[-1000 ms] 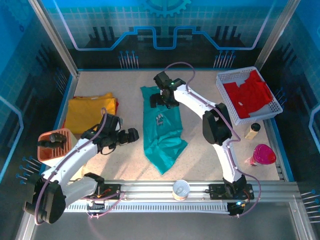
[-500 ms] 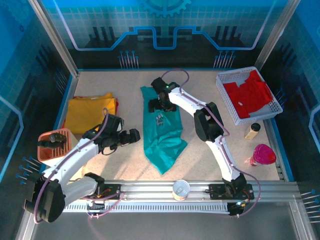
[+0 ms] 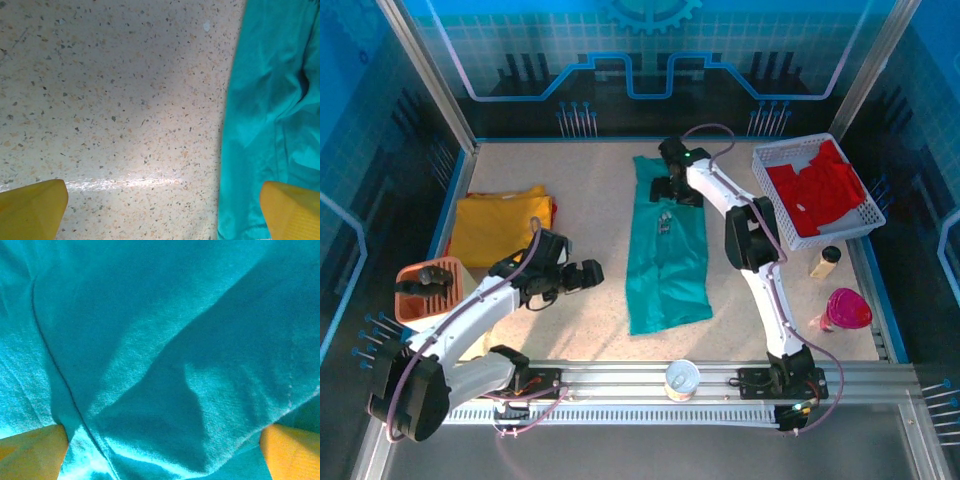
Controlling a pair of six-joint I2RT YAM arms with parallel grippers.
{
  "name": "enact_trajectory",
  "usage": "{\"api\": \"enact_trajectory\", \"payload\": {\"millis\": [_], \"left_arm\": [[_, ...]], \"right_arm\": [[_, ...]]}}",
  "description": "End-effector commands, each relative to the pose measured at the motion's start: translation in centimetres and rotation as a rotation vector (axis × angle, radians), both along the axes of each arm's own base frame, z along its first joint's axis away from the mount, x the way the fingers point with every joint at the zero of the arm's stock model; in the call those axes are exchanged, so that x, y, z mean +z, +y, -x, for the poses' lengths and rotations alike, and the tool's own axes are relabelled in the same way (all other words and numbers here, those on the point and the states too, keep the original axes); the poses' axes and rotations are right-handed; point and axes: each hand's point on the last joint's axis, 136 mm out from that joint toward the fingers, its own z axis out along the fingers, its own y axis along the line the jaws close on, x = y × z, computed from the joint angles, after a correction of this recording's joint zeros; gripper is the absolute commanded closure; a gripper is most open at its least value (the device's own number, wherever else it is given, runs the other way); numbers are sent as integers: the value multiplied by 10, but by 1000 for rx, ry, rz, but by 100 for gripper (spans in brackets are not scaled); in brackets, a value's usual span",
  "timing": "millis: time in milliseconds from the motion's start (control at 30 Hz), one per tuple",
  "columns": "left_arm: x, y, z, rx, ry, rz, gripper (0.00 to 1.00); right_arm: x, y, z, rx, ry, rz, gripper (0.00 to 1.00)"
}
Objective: Fold and stack the t-shirts
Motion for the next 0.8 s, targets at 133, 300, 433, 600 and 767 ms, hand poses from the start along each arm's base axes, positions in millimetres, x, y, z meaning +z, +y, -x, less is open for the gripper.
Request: {"api": "enact_trajectory", "payload": {"millis": [133, 300, 433, 600, 767], "left_arm": [[-13, -14, 3, -29, 53, 14, 1], [-18, -21, 6, -46, 73, 19, 1], [-18, -35, 4, -89, 71, 59, 1], [-12, -53, 3, -150, 57, 87, 1], [-4, -65, 5, -231, 17, 86, 1]], "right_arm": [[-9, -14, -23, -79, -14, -18, 0], [12, -7, -21, 4, -67, 0, 0], [54, -9, -18, 31, -171, 12, 0], [109, -17, -2, 43, -245, 27, 0], [115, -38, 46, 41, -150, 58, 0]]}}
